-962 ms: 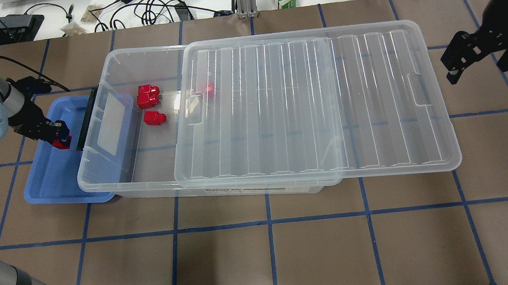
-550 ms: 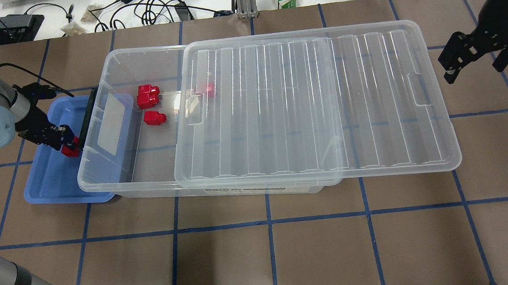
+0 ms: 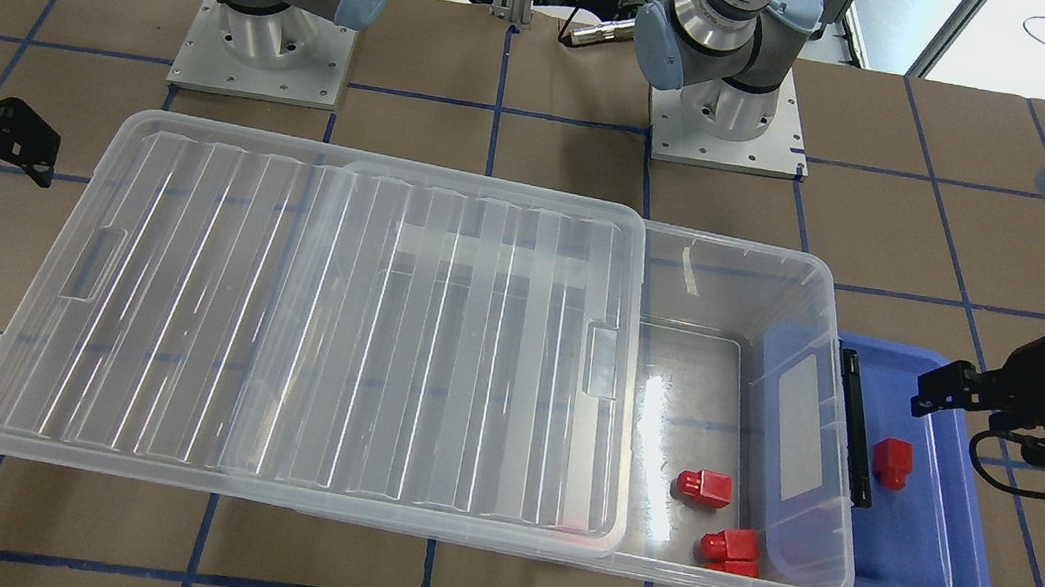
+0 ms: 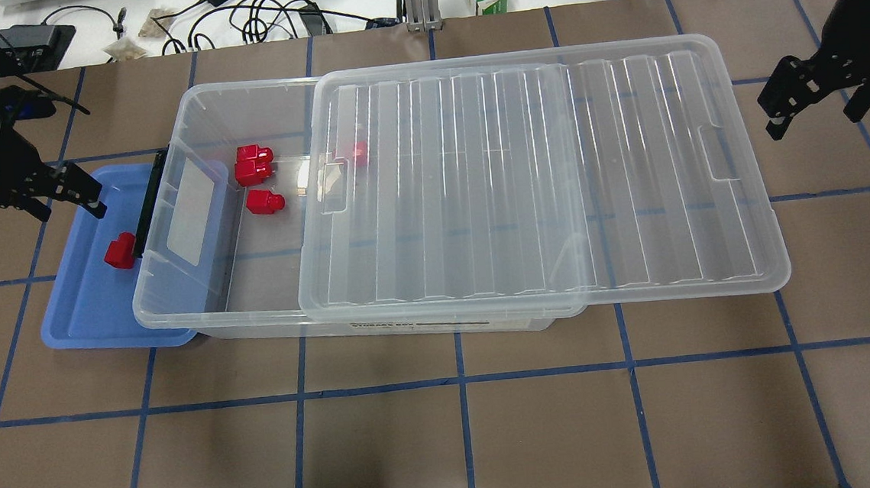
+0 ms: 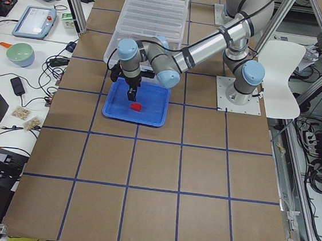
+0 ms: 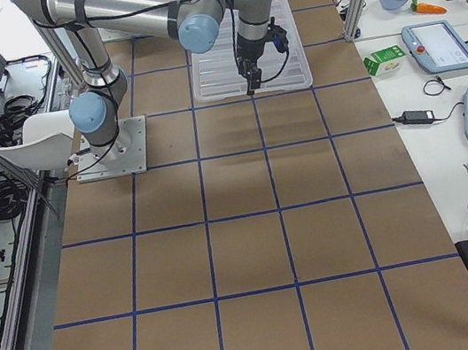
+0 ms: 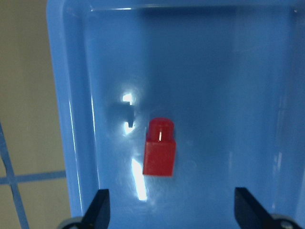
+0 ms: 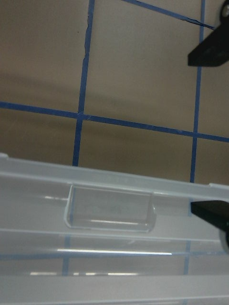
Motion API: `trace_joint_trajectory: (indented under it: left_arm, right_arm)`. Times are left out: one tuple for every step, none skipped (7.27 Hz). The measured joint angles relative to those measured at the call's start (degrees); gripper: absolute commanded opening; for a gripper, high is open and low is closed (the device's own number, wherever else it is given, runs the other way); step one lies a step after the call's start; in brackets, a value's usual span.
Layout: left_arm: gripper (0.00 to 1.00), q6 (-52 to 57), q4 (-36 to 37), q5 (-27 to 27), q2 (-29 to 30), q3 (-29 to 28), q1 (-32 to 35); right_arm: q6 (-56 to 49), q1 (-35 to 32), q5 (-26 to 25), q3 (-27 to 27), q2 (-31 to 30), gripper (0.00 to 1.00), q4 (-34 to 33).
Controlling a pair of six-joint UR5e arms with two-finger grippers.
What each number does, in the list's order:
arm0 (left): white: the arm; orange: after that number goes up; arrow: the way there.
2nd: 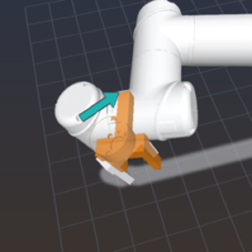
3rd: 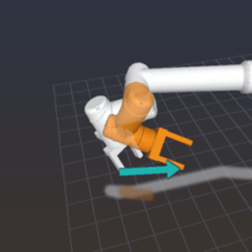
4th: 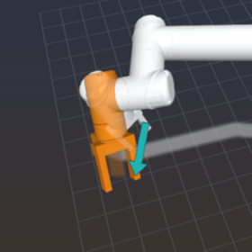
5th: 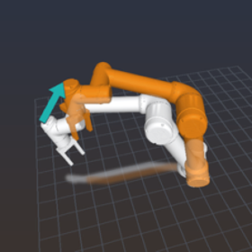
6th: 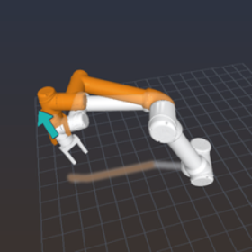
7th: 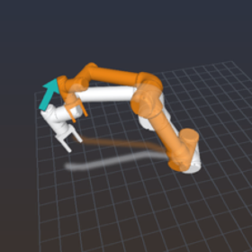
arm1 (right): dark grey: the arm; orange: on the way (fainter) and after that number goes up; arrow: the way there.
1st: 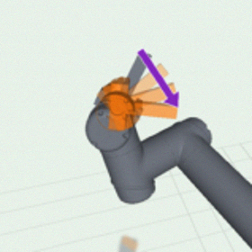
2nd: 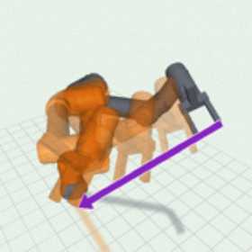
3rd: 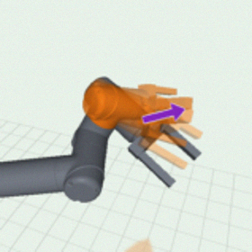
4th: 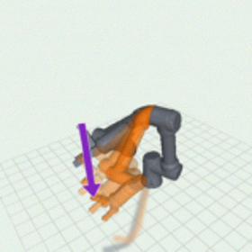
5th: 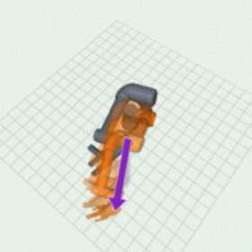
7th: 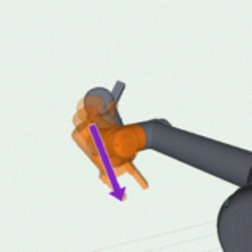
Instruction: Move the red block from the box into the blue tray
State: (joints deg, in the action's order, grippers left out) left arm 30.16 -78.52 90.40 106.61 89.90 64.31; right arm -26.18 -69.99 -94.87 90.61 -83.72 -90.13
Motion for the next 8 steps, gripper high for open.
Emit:
trace_joint_trajectory:
  left_arm:
    - [0.97, -4.9, -6.7, 0.2, -3.5, -3.5, 3.8]
    - [0.97, -9.8, -10.9, 0.3, -6.9, -5.9, 8.1]
    - [0.98, -14.9, -12.8, 0.3, -9.6, -6.9, 12.9]
    - [0.99, -20.1, -13.5, 0.4, -11.6, -7.3, 17.7]
    - [0.99, -23.9, -14.2, 0.1, -13.3, -7.2, 21.4]
    - [0.99, -25.6, -15.2, -0.3, -15.0, -6.6, 23.2]
    - [1.0, -26.2, -15.5, -0.4, -16.2, -5.2, 23.9]
    - [1.0, -26.3, -14.8, -0.7, -16.6, -3.5, 24.1]
  right_arm:
    - [-1.8, 1.9, 0.3, 0.0, 1.1, 1.0, -0.8]
    - [-2.8, 3.0, 0.4, 0.0, 2.1, 1.0, -1.9]
    - [-3.1, 3.5, 0.5, 0.1, 3.0, 1.0, -2.7]
    - [-3.1, 3.7, 0.6, 0.5, 4.2, 1.0, -3.9]
    - [-2.8, 3.7, 0.6, 1.3, 5.2, 1.0, -5.8]
    - [-2.5, 3.6, 0.6, 2.3, 5.7, 1.0, -7.4]
    - [-2.4, 3.4, 0.7, 3.1, 5.8, 1.0, -8.2]
    - [-2.3, 3.1, 0.8, 3.7, 5.9, 1.0, -8.5]
